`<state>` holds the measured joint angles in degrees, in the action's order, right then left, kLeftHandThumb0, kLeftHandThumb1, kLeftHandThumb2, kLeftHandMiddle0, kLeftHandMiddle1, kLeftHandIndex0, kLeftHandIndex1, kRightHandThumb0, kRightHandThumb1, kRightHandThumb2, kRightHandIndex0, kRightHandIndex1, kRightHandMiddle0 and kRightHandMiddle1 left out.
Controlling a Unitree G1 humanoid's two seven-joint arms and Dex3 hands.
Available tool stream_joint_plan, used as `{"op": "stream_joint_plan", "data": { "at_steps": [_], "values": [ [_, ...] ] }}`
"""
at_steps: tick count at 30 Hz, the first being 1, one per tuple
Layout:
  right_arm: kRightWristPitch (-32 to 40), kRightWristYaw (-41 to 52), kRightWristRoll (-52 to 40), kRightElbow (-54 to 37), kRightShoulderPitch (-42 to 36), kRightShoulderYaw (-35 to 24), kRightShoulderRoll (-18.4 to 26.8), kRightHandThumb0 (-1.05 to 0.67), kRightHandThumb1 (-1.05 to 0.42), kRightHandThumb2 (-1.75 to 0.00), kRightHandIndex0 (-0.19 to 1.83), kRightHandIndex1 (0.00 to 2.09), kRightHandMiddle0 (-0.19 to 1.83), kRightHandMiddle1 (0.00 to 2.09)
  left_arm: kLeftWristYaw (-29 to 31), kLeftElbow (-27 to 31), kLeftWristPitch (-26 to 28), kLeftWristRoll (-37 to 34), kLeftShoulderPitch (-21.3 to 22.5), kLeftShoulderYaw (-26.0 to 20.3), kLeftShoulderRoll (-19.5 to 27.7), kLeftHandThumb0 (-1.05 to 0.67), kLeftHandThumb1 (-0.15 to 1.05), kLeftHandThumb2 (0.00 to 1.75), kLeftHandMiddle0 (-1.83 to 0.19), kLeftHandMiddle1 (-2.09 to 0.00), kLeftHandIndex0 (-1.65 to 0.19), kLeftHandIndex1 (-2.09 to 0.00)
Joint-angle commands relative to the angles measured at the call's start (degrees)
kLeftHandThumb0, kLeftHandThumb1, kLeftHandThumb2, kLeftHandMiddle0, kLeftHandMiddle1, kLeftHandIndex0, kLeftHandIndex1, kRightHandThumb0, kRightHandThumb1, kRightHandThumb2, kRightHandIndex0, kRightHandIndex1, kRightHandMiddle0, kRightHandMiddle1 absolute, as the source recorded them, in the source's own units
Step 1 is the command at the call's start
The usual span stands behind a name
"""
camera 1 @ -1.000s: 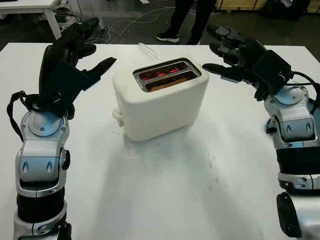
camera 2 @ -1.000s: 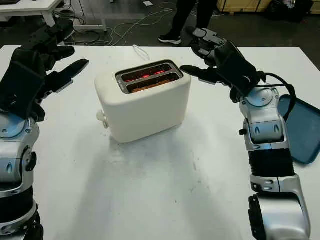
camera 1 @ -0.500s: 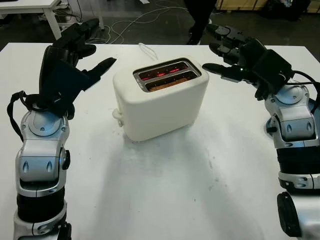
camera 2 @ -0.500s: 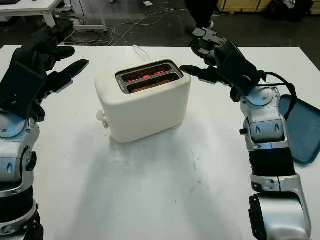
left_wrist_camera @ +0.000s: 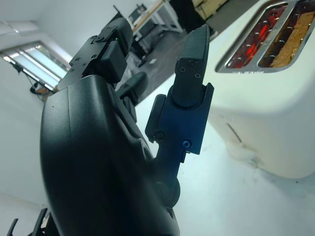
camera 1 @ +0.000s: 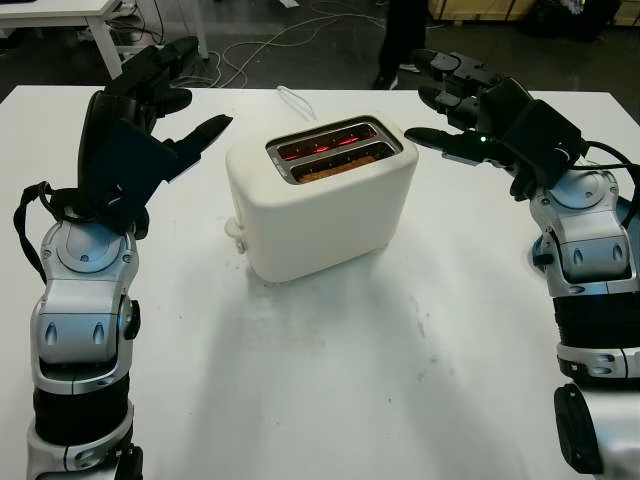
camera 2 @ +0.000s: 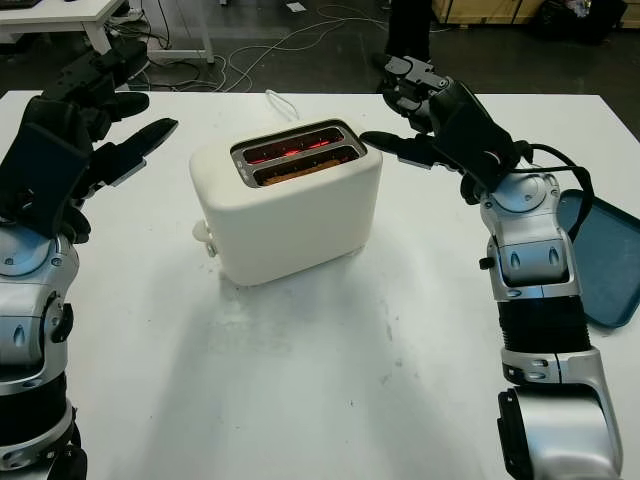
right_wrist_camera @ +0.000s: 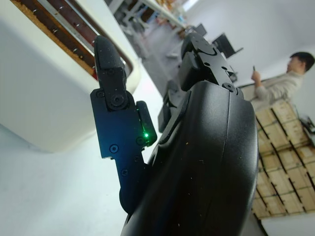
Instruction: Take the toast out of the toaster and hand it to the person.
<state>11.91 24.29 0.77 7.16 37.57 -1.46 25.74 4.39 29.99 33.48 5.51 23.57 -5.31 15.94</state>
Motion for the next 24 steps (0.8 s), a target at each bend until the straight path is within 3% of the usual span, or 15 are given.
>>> {"op": "stream_joint_plan", "data": {
  "at_steps": [1, 24],
  "values": [
    [0.83, -0.26, -0.24, -0.98, 0.33, -0.13, 0.11, -0.51, -0.92, -0.07, 0.25, 0.01, 0.28, 0.0, -0.04, -0.14, -0.61, 0.37, -0.47, -0.12, 0.31, -0.53, 0.92, 0.16, -0.05, -0.93, -0.37, -0.16],
    [1.76, -0.32, -0.08, -1.72, 0.09, -0.09, 0.09, -0.51, -0.92, -0.07, 0.25, 0.01, 0.27, 0.0, -0.07, -0.46, -0.74, 0.67, -0.71, 0.02, 0.24, -0.54, 0.92, 0.19, -0.05, -0.93, -0.36, -0.17]
  ]
}}
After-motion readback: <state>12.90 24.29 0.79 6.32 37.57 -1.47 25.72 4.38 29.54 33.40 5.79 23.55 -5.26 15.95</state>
